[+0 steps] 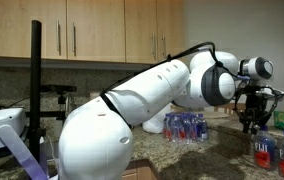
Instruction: Move the water bottles to the left
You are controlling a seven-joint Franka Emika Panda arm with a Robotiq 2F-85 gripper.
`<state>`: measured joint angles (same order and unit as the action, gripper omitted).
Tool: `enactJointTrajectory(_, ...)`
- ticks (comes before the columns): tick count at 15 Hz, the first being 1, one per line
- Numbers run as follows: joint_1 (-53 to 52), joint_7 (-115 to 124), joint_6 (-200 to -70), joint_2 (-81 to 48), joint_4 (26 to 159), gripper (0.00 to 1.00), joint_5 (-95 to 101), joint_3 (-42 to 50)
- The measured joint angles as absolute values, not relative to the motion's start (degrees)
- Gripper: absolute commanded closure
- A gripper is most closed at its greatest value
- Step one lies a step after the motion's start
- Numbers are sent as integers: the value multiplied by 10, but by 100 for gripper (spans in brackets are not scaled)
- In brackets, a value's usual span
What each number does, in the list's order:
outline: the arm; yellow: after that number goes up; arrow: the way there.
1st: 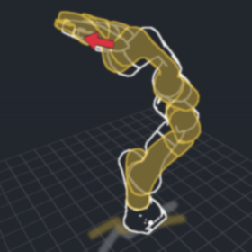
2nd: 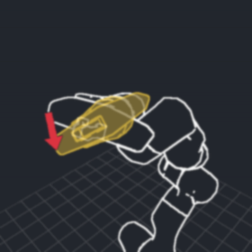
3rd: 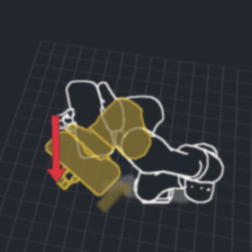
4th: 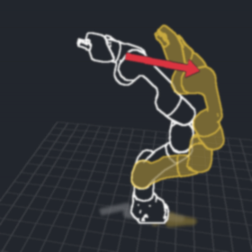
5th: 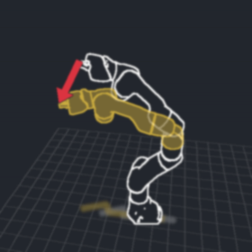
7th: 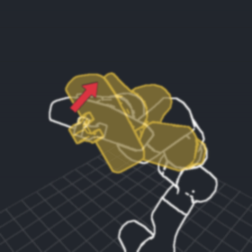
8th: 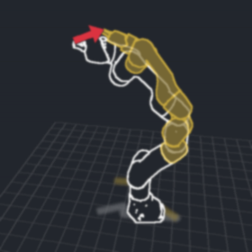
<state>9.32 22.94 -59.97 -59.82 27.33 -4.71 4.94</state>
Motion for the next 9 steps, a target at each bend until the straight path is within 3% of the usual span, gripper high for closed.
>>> enactJointTrajectory(4,109,250,-582,-601,232,3,-47,49)
enactJointTrajectory(9,133,257,-583,-600,236,0,-49,49)
